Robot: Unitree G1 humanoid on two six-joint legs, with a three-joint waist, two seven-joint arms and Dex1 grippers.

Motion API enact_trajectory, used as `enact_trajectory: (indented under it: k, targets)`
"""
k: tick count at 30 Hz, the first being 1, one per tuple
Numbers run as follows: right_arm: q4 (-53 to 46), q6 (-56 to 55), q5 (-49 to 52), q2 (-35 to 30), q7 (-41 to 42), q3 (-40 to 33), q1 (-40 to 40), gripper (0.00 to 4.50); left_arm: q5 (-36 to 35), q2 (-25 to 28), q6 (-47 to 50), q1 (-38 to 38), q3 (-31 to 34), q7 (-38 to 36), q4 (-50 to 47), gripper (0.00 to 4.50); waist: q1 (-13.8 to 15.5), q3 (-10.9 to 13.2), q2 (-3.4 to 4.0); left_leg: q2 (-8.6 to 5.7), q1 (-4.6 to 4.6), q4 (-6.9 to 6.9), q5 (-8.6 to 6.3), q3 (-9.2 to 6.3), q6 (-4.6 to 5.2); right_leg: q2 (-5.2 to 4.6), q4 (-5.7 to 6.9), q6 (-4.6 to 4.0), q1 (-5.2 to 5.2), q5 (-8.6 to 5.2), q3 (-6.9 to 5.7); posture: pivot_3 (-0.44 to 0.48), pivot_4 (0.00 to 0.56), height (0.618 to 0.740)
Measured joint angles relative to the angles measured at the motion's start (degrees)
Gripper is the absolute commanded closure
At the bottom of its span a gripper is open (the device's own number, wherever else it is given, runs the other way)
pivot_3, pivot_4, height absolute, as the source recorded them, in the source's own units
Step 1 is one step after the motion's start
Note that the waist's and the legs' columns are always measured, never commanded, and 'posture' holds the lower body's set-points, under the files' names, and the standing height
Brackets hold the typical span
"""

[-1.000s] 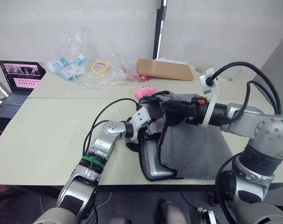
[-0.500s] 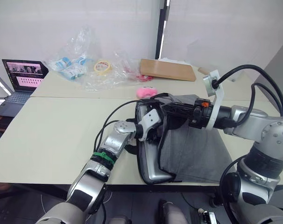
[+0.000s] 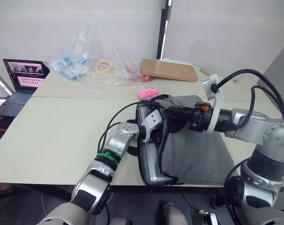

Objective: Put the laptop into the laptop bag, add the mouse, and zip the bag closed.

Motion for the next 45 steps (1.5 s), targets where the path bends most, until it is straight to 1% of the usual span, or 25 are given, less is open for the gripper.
enact_trajectory:
  k: [4, 8, 14, 17, 21, 24, 26, 29, 32, 35, 39, 40, 43, 45]
  targets:
    - [0.3, -1.1, 0.8, -0.8, -0.3, 0.9, 0.1, 4.5, -2.3, 2.2, 0.8, 3.0, 1.4, -2.0, -4.9, 0.03, 0.0, 0.0, 0.0, 0.02, 0.0, 0.0, 0.0, -0.01, 0.0, 0.0, -0.03, 0.0, 0.0, 0.0, -0.01, 0.0, 0.15, 0.74]
    - [1.2, -2.7, 1.1, -1.0, -0.3, 2.5, 0.6, 4.5, -5.3, 6.5, 4.0, 7.0, 3.2, -4.1, -13.1, 0.03, -0.2, 0.0, 0.0, 0.03, 0.02, -0.01, 0.0, -0.02, 0.0, 0.01, -0.03, 0.0, 0.0, 0.0, -0.02, 0.0, 0.15, 0.74]
    - [2.8, -6.4, 0.2, -2.3, 0.6, 6.9, 1.3, 4.5, -11.0, 16.5, 11.5, 13.8, 9.6, -4.7, -27.6, 0.03, -0.7, 0.0, 0.03, 0.01, 0.06, -0.02, 0.0, -0.06, -0.01, 0.03, -0.03, 0.01, -0.02, 0.0, -0.05, 0.0, 0.15, 0.74]
    - [2.0, -9.8, -2.7, -3.9, 2.3, 12.2, 4.0, 4.5, -13.0, 21.5, 15.1, 18.0, 13.0, -3.8, -32.8, 0.03, -0.8, 0.0, 0.04, -0.06, 0.07, -0.05, 0.0, -0.07, -0.01, 0.04, -0.08, 0.01, -0.02, -0.01, -0.1, 0.0, 0.15, 0.74]
    - [1.1, -14.6, -7.1, -5.2, 4.3, 18.0, 5.7, 4.5, -13.3, 26.3, 17.7, 22.5, 16.7, -1.0, -35.4, 0.03, -0.9, 0.0, 0.05, -0.13, 0.11, -0.06, 0.01, -0.07, -0.04, 0.06, -0.12, 0.01, -0.02, -0.01, -0.16, 0.0, 0.15, 0.74]
    - [0.3, -20.5, -13.8, -5.6, 5.2, 25.7, 8.6, 4.5, -15.3, 30.9, 18.6, 27.2, 24.9, 1.5, -35.9, 0.03, -1.5, 0.0, 0.04, -0.01, 0.23, -0.22, 0.02, -0.02, -0.14, 0.21, -0.14, -0.03, -0.05, -0.04, -0.17, 0.0, 0.15, 0.74]
    - [1.2, -22.8, -17.3, -5.8, 5.9, 29.7, 10.1, 4.5, -15.3, 33.6, 18.6, 29.2, 28.5, 2.3, -36.3, 0.03, -1.6, 0.0, 0.09, -0.05, 0.25, -0.27, 0.04, 0.03, -0.2, 0.2, -0.13, -0.05, -0.05, -0.06, -0.18, 0.0, 0.15, 0.74]
    - [2.1, -24.1, -19.0, -5.8, 7.7, 31.4, 10.2, 4.5, -15.3, 34.3, 18.0, 31.7, 29.4, 2.8, -37.1, 0.03, -0.9, 0.0, 0.12, -0.14, 0.24, -0.24, 0.05, 0.1, -0.21, 0.14, -0.15, -0.06, 0.01, -0.06, -0.32, 0.0, 0.15, 0.74]
    - [2.7, -25.7, -20.2, -6.4, 10.1, 32.0, 10.4, 4.5, -15.3, 34.1, 17.6, 33.5, 29.4, 3.4, -37.1, 0.03, -1.1, 0.0, 0.11, -0.12, 0.26, -0.26, 0.05, 0.13, -0.24, 0.15, -0.18, -0.06, 0.03, -0.06, -0.37, 0.0, 0.15, 0.74]
    - [2.9, -26.7, -20.9, -6.6, 11.8, 32.1, 11.3, 3.6, -14.8, 34.4, 15.6, 33.9, 29.4, 4.1, -36.9, 0.0, -1.3, 0.0, 0.11, -0.05, 0.28, -0.32, 0.09, 0.28, -0.38, 0.2, -0.19, -0.11, 0.02, -0.09, -0.45, 0.0, 0.15, 0.74]
    - [2.5, -28.0, -20.5, -7.0, 14.8, 31.7, 12.4, 2.23, -14.5, 34.7, 14.7, 33.9, 29.6, 5.4, -36.6, 0.0, -1.8, 0.0, 0.11, -0.02, 0.3, -0.31, 0.12, 0.3, -0.46, 0.2, -0.12, -0.14, 0.03, -0.1, -0.46, 0.0, 0.15, 0.74]
    - [2.0, -28.3, -20.1, -7.3, 15.7, 31.1, 13.0, 1.93, -14.5, 34.7, 14.7, 33.9, 29.6, 5.4, -36.5, 0.0, -1.9, 0.0, 0.11, -0.02, 0.3, -0.31, 0.13, 0.29, -0.47, 0.2, -0.1, -0.14, 0.03, -0.1, -0.46, 0.0, 0.15, 0.74]
    - [0.8, -29.6, -18.6, -8.4, 18.0, 28.3, 14.8, 0.87, -14.7, 35.1, 14.3, 33.8, 29.7, 5.4, -35.4, 0.0, -1.9, 0.0, 0.11, -0.01, 0.31, -0.3, 0.13, 0.25, -0.47, 0.2, -0.08, -0.15, 0.03, -0.1, -0.43, 0.0, 0.15, 0.74]
    - [0.6, -31.6, -18.7, -10.3, 19.4, 25.9, 16.1, 0.15, -15.0, 35.8, 13.9, 33.7, 29.9, 5.2, -34.9, 0.0, -1.9, 0.0, 0.11, -0.01, 0.3, -0.3, 0.12, 0.24, -0.46, 0.19, -0.09, -0.14, 0.03, -0.1, -0.41, 0.0, 0.15, 0.74]
